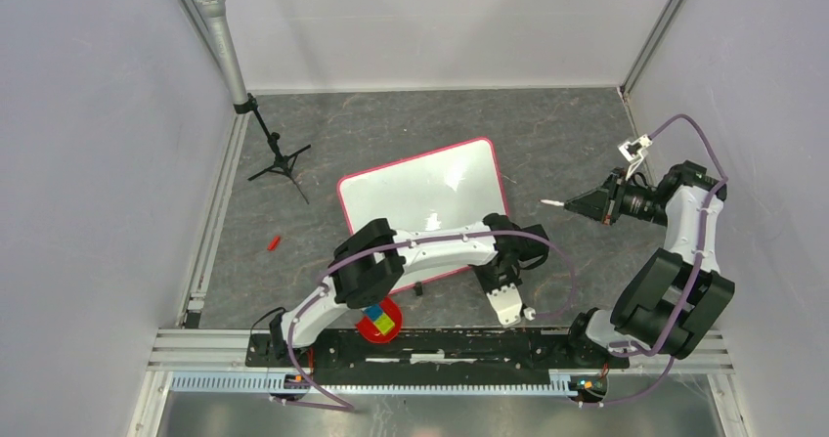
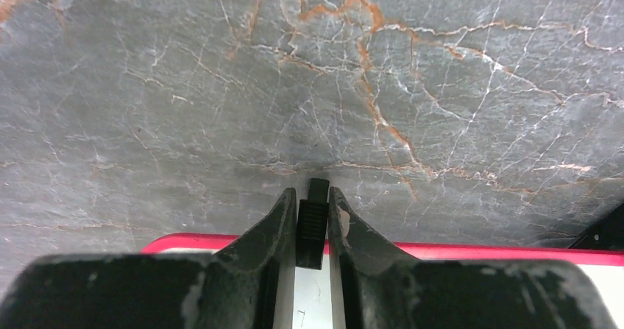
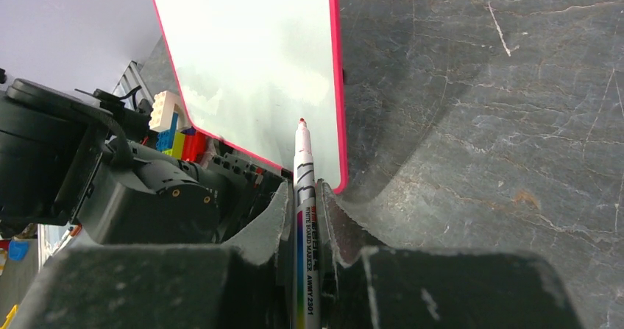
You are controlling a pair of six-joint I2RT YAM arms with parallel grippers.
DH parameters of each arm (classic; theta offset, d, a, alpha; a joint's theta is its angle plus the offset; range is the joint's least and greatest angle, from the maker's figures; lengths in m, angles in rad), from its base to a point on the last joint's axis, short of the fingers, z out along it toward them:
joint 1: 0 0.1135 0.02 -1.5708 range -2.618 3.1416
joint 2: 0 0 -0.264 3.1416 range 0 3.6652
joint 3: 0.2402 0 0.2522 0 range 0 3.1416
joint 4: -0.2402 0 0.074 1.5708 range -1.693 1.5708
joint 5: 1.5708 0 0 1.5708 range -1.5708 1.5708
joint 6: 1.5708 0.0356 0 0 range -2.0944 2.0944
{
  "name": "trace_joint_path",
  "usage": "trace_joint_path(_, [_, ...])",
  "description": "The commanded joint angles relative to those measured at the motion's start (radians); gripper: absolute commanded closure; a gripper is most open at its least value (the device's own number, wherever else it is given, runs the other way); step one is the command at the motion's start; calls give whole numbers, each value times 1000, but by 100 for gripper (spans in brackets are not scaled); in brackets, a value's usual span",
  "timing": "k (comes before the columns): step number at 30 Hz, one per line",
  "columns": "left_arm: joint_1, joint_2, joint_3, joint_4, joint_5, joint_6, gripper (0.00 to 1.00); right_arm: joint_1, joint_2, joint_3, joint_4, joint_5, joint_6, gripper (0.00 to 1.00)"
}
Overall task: Write a sentence on the whiteboard
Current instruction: Move the whiteboard stand to the center of the board.
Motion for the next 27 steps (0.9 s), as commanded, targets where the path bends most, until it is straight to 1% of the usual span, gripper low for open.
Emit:
trace_joint_path(1, [-37, 8, 40, 28, 64, 5, 86, -9, -19, 45, -11, 5, -24, 100])
trace_joint_path(5, [-61, -22, 36, 47, 61, -59, 69, -12, -26, 57, -9, 12, -26, 100])
trace_joint_path(8, [-84, -56, 40, 61, 52, -147, 53, -12, -20, 85, -9, 13, -19, 100])
trace_joint_path(10, [-85, -83, 40, 67, 58, -203, 40, -12, -9, 111, -10, 12, -13, 100])
trace_joint_path(12, [-84, -115, 35, 70, 67, -252, 33, -13, -1, 140, 11, 15, 19, 100])
trace_joint_path(15, [-85, -171, 31, 66, 110, -340, 23, -12, -11, 168, 124, 33, 151, 100])
trace_joint_path(16, [-84, -196, 25, 67, 123, -369, 16, -10, -24, 171, 188, 45, 218, 100])
trace_joint_path(17, [-83, -222, 17, 75, 128, -406, 7, -5, -41, 171, 263, 60, 297, 100])
trace_joint_path(18, [-83, -240, 14, 83, 128, -440, 3, 3, -60, 167, 343, 83, 361, 100])
trace_joint_path(19, [-81, -265, 13, 94, 122, -493, 0, 12, -83, 159, 411, 109, 434, 100])
trace_joint_path(20, [-73, -286, 18, 101, 123, -548, 0, 28, -105, 153, 489, 132, 494, 100])
trace_joint_path(23, [-31, -347, 40, 94, 125, -709, 0, 85, -143, 159, 628, 207, 593, 100])
trace_joint_path(27, [76, -461, 54, 54, 129, -935, 0, 194, -135, 229, 660, 300, 608, 100])
